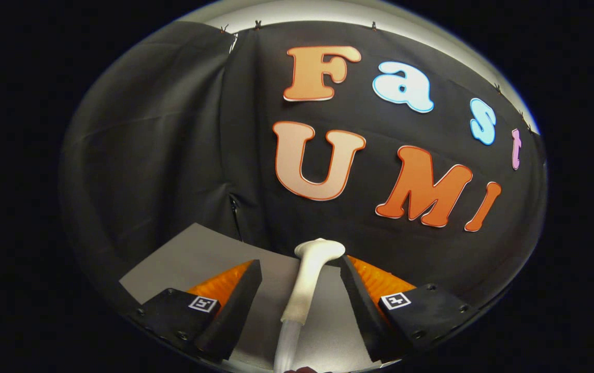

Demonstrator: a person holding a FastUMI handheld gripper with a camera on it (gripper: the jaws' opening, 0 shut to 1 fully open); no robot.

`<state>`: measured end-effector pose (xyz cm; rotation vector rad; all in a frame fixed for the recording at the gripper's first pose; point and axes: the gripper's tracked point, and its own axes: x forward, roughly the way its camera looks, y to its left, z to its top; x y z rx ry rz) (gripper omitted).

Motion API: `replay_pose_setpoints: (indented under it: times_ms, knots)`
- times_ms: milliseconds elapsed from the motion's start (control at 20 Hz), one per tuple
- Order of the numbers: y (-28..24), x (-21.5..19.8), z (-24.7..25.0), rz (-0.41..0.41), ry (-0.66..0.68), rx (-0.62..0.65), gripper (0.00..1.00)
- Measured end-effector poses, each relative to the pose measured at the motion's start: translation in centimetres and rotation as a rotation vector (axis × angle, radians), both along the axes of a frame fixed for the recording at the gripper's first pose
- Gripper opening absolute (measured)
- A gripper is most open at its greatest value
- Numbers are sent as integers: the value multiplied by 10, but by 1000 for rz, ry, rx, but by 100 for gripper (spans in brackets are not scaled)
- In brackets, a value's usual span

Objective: Iron the clothes twice with a garment steamer, once on the left side and once on the right side.

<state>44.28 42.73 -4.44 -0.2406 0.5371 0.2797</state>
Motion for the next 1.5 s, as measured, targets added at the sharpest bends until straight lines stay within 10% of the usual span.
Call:
replay_pose_setpoints:
  times_ms: [650,800,950,1500]
  knots:
    - [-24,31,-126,-148,320,-10,96]
    - [-25,18,-137,-139,397,-7,64]
    - [-26,21,-127,-137,352,59,45]
    - [-28,-74,-27,117,2,176,41]
